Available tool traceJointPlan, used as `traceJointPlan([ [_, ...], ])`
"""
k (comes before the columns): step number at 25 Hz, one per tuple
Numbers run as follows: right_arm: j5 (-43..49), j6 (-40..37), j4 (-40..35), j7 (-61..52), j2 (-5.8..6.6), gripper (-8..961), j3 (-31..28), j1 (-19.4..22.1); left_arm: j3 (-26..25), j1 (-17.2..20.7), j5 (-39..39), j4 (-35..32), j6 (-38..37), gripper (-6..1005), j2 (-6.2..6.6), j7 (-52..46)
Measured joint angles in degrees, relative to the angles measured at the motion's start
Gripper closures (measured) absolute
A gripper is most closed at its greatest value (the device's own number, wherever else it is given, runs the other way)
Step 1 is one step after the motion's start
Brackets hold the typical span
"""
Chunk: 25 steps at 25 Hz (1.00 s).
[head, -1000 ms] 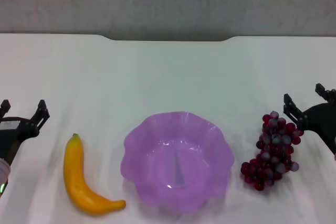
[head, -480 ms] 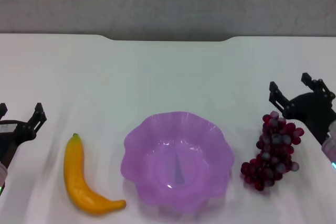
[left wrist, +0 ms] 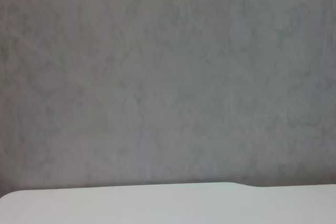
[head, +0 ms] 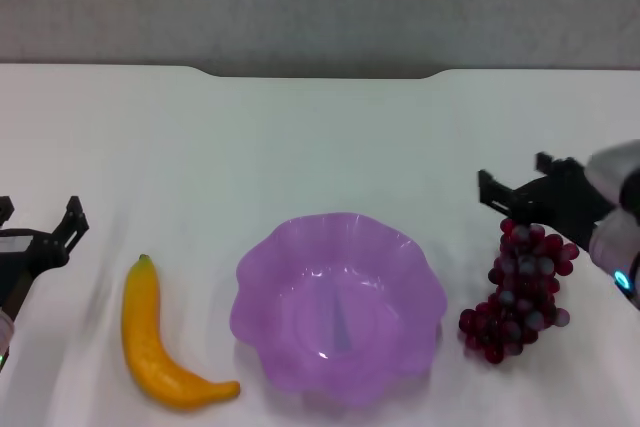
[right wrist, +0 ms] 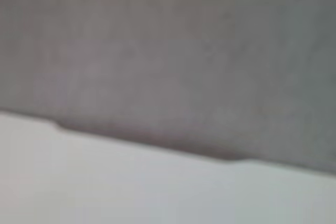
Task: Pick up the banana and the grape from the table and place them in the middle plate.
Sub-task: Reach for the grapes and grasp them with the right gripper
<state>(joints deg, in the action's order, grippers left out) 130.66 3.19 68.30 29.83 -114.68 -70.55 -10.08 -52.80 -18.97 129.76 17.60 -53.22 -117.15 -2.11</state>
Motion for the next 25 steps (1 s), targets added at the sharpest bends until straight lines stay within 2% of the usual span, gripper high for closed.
traceJointPlan([
  [7, -0.50, 20.17, 6.66, -4.11, -0.02, 133, -9.13, -1.61, 0.13, -0.35, 0.14, 0.04, 0.12, 105, -0.04, 0.00],
  [13, -0.07, 32.94, 7.05, -6.91, -0.01, 133, -17.37, -4.26, 0.17, -0.37, 0.15, 0.06, 0.14, 105, -0.10, 0.00],
  [16, 0.17, 36.39, 4.45, -7.46, 0.07, 133, -21.05, -5.92, 0.11, -0.37, 0.15, 0.09, 0.14, 105, -0.10, 0.00],
  [22, 0.18, 39.85, -7.68, -7.61, 0.16, 132, -26.83, -12.14, 0.09, -0.30, 0.14, 0.00, 0.13, 106, -0.10, 0.00],
  [25, 0.23, 40.40, -11.77, -6.68, 0.15, 132, -27.55, -14.37, 0.00, -0.30, 0.14, -0.01, 0.13, 106, -0.09, 0.00],
])
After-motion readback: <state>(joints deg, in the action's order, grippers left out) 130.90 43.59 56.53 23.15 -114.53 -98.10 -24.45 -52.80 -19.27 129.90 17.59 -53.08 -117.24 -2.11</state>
